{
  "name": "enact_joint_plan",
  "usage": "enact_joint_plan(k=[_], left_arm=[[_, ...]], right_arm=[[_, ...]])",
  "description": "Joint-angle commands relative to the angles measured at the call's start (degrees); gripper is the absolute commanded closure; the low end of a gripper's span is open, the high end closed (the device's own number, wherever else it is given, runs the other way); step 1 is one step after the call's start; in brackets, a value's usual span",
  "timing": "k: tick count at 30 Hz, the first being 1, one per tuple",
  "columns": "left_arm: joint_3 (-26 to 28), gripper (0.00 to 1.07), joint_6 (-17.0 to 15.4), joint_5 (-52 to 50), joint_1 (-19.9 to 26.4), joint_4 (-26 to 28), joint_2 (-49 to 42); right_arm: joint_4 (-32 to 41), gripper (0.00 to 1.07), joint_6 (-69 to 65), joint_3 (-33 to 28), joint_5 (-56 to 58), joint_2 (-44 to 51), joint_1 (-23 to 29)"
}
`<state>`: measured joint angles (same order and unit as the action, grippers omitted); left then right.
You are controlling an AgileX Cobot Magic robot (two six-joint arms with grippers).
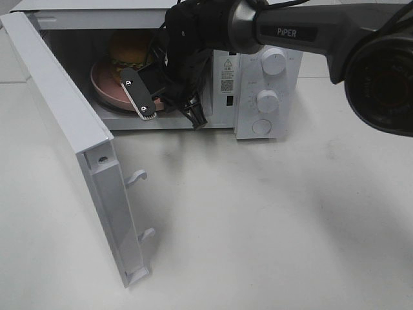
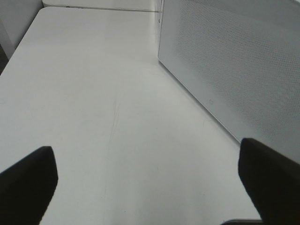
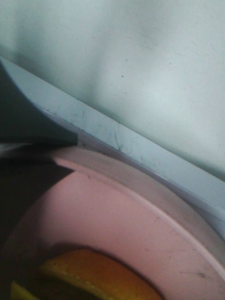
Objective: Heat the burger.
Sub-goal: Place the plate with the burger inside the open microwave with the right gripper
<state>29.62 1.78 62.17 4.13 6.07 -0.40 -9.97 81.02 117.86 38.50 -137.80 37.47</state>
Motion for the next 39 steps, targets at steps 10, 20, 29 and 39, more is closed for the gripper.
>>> enact_joint_plan(k=[10,20,29,39], left_arm=[[-0.11,0.05,0.00,-0.92,0.29,0.40,-0.92],[-0.11,0.05,0.00,-0.92,0.29,0.40,-0.92],[-0.11,0.05,0.00,-0.92,0.29,0.40,-0.92],[-0.11,0.05,0.00,-0.92,0.29,0.40,-0.92]], right_arm=[[-0.80,0.88,-1.95,1.83,-4.01,-0.86,-0.69],[0.00,0.55,-2.52,1.83,-3.95,-0.80,-0.57],[0.63,0.45,-4.13,-5.44,-5.61,4.18,0.34],[1.60,0.37,-6.59,-14.32,-7.85,9.91,0.74]])
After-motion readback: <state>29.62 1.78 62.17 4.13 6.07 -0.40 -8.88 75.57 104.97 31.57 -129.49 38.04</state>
